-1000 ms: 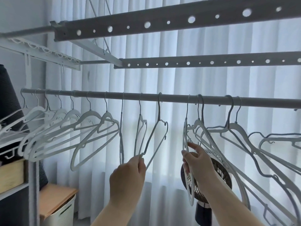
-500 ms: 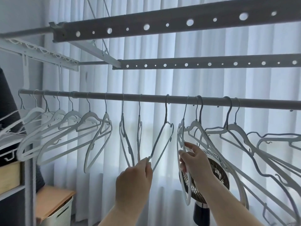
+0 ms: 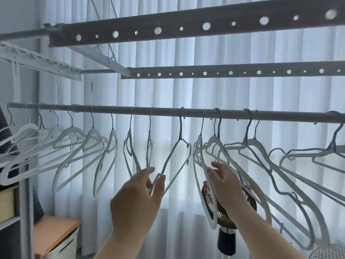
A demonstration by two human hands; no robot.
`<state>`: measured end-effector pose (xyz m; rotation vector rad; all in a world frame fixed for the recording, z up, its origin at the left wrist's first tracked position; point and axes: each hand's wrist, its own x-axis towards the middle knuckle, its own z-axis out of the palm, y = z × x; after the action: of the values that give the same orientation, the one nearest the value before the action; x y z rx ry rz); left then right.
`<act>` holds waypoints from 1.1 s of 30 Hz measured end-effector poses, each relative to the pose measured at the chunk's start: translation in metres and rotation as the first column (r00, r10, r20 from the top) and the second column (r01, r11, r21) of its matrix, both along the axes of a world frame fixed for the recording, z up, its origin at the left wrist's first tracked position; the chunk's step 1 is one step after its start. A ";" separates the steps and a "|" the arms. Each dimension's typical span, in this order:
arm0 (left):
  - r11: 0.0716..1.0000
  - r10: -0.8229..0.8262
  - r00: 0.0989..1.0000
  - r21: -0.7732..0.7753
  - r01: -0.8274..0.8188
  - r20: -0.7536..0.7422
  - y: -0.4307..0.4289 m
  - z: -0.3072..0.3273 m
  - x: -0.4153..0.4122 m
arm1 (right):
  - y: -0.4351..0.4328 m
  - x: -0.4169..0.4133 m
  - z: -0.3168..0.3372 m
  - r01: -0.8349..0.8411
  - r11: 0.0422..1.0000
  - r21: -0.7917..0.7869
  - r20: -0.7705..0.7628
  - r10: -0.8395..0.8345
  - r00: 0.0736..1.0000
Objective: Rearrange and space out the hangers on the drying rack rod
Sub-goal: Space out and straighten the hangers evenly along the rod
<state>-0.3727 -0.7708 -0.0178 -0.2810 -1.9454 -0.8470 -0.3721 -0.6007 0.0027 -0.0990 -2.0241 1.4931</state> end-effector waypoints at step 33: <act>0.724 -0.642 0.726 0.509 0.467 0.247 0.144 -0.040 0.065 | 0.080 0.033 0.005 -0.389 0.823 -0.414 0.192 0.496 0.847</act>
<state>-0.3076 -0.6269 -0.0576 -0.4932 -2.0068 -1.8389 -0.3387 -0.5206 0.0077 0.0149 -2.0643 2.2664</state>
